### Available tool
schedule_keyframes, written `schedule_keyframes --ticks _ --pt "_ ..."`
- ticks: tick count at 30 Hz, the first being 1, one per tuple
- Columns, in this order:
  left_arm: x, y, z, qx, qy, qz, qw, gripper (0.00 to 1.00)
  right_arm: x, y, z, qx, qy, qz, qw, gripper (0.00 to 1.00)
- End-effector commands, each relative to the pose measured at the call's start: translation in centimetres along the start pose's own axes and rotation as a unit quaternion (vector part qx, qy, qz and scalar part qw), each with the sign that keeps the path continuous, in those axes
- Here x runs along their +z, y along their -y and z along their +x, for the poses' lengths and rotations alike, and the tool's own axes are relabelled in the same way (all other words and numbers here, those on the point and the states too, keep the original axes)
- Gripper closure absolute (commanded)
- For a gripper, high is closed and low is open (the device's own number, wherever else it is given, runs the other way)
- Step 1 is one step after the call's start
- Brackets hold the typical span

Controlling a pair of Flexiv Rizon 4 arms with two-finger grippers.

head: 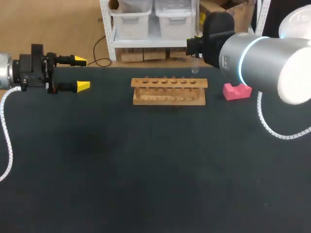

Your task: Grasp the test tube, adjust it, and insert it.

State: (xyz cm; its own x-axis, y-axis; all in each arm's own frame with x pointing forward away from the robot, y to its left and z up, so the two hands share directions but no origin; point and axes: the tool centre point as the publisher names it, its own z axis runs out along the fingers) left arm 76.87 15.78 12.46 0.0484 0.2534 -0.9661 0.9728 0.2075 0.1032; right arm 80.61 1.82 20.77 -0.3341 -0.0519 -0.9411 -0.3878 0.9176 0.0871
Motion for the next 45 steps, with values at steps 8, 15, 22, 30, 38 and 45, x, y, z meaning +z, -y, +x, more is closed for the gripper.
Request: schedule_keyframes --ticks 8,15,22,30,38,45 --pt "0.0 0.1 0.1 0.002 0.002 -0.002 1.0 0.0 2.3 -0.4 0.9 0.053 0.197 0.011 0.979 1.0" --pt "0.0 0.1 0.1 0.002 0.002 -0.002 1.0 0.0 3.3 -1.2 1.7 0.048 0.213 0.038 0.975 1.0" --pt "0.0 0.1 0.1 0.002 0.002 -0.002 1.0 0.0 3.5 -1.6 1.8 0.035 0.232 0.038 0.971 1.0" --pt "0.0 0.1 0.1 0.002 0.002 -0.002 1.0 0.0 2.8 -1.4 2.9 0.033 0.235 0.047 0.97 1.0" --pt "0.0 0.1 0.1 0.002 0.002 -0.002 1.0 0.0 3.4 -1.4 3.7 0.031 0.242 0.048 0.969 1.0" --pt "0.0 0.1 0.1 0.002 0.002 -0.002 1.0 0.0 4.4 -1.4 4.0 0.026 0.257 0.044 0.965 1.0"
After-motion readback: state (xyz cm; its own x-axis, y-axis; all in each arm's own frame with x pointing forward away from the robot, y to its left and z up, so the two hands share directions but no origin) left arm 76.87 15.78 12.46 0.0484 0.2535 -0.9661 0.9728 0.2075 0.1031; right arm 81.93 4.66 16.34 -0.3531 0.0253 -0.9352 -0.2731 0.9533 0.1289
